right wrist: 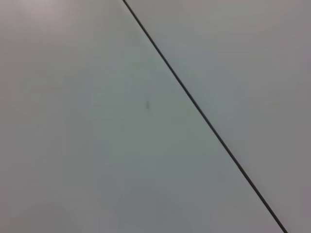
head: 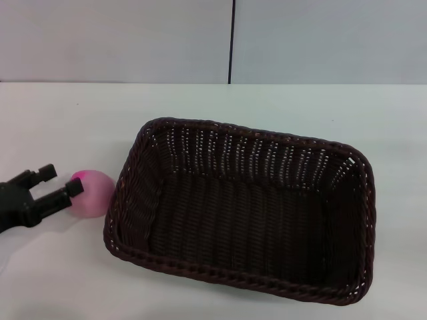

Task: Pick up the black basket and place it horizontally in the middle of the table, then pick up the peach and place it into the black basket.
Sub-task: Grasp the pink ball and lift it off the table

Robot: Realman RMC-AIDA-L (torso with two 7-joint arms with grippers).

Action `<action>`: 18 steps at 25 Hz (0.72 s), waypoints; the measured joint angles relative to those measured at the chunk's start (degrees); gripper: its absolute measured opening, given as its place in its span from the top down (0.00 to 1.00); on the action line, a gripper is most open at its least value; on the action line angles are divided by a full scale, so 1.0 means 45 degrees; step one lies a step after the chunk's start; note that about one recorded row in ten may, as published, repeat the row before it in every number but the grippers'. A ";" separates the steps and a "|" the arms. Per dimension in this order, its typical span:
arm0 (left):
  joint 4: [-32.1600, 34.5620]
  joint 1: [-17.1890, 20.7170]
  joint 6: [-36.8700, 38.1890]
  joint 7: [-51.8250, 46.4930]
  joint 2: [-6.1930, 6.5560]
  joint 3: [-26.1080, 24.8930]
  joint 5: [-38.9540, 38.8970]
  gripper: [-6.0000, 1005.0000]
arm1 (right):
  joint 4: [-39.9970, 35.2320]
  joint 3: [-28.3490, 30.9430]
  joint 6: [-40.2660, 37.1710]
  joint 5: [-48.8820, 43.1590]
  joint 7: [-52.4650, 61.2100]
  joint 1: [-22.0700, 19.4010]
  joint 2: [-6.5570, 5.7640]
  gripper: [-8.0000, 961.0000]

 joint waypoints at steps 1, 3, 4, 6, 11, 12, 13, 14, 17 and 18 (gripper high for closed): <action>-0.0004 -0.0012 0.0001 0.0000 -0.0022 0.0008 0.0137 0.18 | 0.0013 0.0034 0.0015 0.0006 0.0048 0.0034 0.0004 0.46; -0.0012 -0.0064 -0.0017 -0.0001 -0.0097 0.0012 0.0465 0.18 | 0.0082 0.0097 0.0022 0.0012 0.0213 0.0099 0.0007 0.46; -0.0012 -0.0096 -0.0036 -0.0001 -0.0149 0.0014 0.0598 0.18 | 0.0130 0.0124 0.0005 0.0014 0.0281 0.0131 -0.0005 0.46; -0.0008 -0.0161 -0.0134 0.0000 -0.0246 0.0012 0.0789 0.18 | 0.0224 0.0145 -0.0035 0.0017 0.0355 0.0198 -0.0045 0.46; -0.0016 -0.0257 -0.0235 0.0078 -0.0366 0.0037 0.0895 0.18 | 0.0288 0.0151 -0.0015 0.0025 0.0366 0.0271 -0.0076 0.46; -0.0016 -0.0273 -0.0241 0.0090 -0.0379 0.0049 0.0932 0.18 | 0.0289 0.0152 0.0000 0.0026 0.0368 0.0277 -0.0072 0.46; -0.0016 -0.0318 -0.0271 0.0101 -0.0391 0.0067 0.1034 0.18 | 0.0293 0.0155 0.0013 0.0027 0.0369 0.0281 -0.0065 0.46; -0.0016 -0.0318 -0.0271 0.0101 -0.0391 0.0067 0.1034 0.18 | 0.0305 0.0155 0.0033 0.0027 0.0370 0.0281 -0.0053 0.46; -0.0014 -0.0546 -0.0623 0.0041 -0.0493 0.0067 0.1587 0.18 | 0.0310 0.0156 0.0039 0.0027 0.0373 0.0281 -0.0051 0.46; -0.0014 -0.0546 -0.0623 0.0041 -0.0493 0.0067 0.1587 0.18 | 0.0312 0.0156 0.0038 0.0027 0.0374 0.0280 -0.0050 0.46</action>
